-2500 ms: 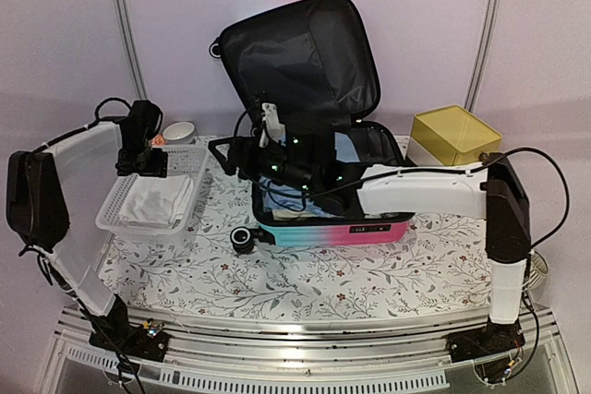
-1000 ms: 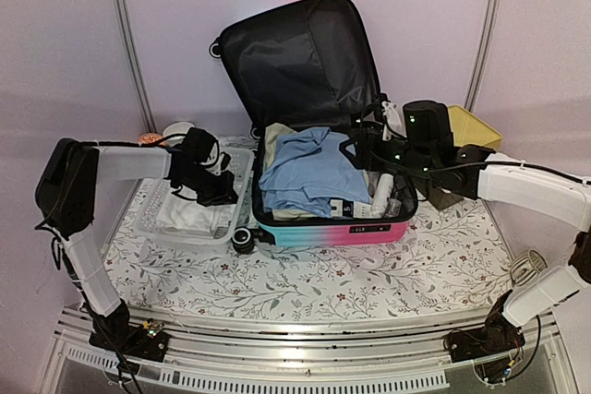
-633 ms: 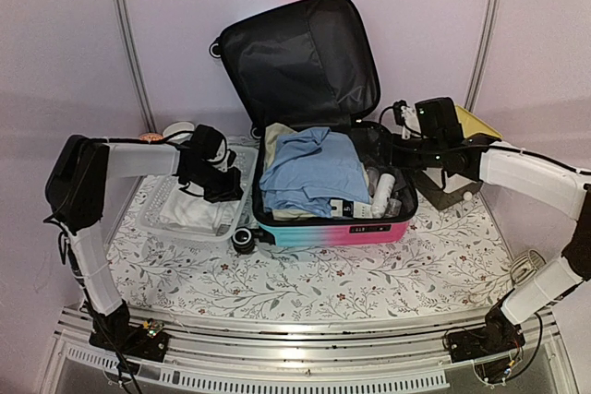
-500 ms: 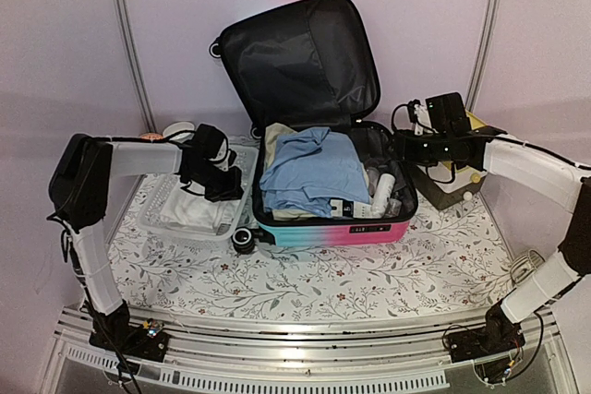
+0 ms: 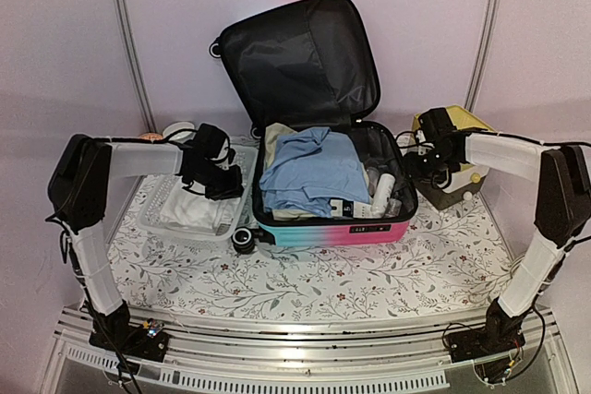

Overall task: Open, take out, and arrange the luggage
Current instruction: Adjust the bin at the center of the board.

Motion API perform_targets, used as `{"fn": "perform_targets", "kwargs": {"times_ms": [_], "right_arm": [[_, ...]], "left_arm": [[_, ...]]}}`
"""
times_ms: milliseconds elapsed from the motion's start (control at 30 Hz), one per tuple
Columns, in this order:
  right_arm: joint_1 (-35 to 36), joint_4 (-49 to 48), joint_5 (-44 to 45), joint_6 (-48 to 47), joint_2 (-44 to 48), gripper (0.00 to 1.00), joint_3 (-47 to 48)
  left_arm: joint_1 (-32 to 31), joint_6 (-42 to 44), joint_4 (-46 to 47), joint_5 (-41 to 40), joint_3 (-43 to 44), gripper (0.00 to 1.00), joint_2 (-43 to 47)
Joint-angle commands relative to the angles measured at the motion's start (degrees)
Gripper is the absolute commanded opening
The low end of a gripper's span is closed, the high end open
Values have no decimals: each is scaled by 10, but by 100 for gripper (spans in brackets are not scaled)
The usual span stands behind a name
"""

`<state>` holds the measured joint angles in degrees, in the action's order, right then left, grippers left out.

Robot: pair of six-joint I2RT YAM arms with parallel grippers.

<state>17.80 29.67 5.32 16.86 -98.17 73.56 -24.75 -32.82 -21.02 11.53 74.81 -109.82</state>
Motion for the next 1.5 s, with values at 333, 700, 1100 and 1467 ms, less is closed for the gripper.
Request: {"fn": "perform_targets", "kwargs": {"times_ms": [333,700,1100,1467], "right_arm": [[-1,-1,20,-10,-77,38,55],[-9,-7,15,-13,-152,22,140],[-29,-18,32,-3,-143,2,138],[-29,-27,19,0,-144,2,135]], "left_arm": [[-6,35,8,4,-86,42,154],[-30,45,6,31,-79,53,144],[-44,34,13,32,-3,56,94],[-55,31,-43,19,95,25,26]]}}
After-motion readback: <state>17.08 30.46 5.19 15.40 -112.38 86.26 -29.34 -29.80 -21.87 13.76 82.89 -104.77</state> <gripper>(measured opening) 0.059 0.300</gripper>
